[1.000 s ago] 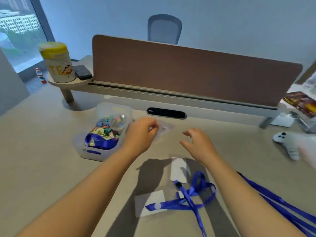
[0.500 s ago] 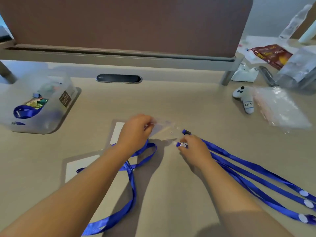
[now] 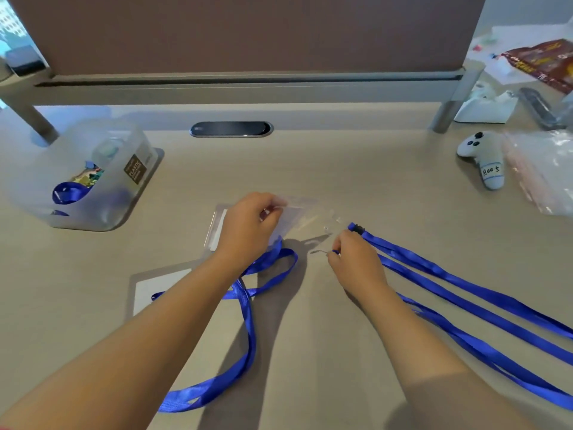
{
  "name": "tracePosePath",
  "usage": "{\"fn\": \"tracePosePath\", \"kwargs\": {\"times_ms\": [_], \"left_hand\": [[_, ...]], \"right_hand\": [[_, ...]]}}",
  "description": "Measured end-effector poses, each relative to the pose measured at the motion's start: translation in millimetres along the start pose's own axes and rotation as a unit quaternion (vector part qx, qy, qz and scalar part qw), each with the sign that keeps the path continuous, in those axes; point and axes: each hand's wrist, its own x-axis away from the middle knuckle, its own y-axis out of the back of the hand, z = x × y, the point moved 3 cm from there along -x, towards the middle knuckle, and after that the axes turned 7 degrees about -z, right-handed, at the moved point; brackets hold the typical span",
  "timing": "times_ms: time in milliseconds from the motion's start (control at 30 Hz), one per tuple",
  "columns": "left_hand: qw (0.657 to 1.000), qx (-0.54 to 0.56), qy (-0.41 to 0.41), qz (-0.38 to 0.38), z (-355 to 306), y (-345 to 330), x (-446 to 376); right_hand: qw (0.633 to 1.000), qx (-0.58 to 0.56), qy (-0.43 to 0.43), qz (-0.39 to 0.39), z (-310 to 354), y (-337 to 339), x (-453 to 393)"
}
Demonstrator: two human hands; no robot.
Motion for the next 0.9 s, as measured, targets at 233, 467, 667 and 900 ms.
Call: {"fn": "tracePosePath", "kwargs": {"times_ms": [233, 467, 667, 900], "left_hand": [[0.992, 0.104, 0.054, -0.04, 9, 22, -5], [0.975, 0.216, 0.039, -0.041, 31, 54, 15], [0.966, 0.253, -0.001, -0.046, 61, 86, 62], [0.964, 0.263, -0.014, -0.041, 85, 99, 98]], "right_hand": [[0.947, -0.303, -0.026, -0.106, 40, 32, -1], [0.921, -0.373, 0.005, -0.115, 91, 28, 28], [0.908, -0.402, 0.022, -0.12, 127, 8, 89], [0.899, -0.431, 0.014, -0.075, 143, -22, 127]]}}
